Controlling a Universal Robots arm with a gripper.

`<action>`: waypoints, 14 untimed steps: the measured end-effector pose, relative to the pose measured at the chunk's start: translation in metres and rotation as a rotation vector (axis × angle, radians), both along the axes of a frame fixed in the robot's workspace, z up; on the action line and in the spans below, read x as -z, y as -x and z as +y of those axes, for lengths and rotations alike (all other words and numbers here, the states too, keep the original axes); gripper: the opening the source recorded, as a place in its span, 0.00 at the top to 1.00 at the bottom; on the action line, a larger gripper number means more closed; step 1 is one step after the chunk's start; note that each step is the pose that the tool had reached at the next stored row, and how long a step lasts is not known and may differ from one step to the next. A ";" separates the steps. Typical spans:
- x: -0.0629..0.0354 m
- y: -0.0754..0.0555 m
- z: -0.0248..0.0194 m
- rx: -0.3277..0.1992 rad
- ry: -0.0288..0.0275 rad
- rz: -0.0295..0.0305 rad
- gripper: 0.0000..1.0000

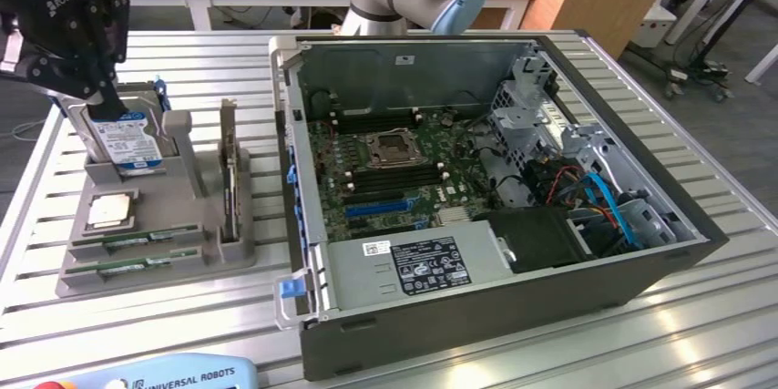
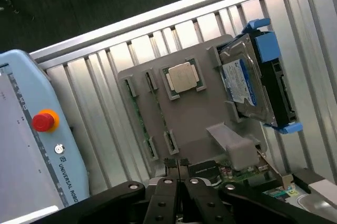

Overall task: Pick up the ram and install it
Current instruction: 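Pick up the ram and move it above insertion slot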

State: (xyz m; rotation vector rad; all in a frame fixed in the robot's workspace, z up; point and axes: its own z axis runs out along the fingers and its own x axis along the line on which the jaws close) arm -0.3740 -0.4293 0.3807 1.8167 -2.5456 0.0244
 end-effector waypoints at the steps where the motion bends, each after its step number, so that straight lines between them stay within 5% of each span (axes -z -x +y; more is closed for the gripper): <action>1: 0.0002 0.000 0.0001 -0.024 0.0025 0.0000 0.90; 14: 0.0007 0.000 0.0000 -0.197 0.0271 0.0003 0.90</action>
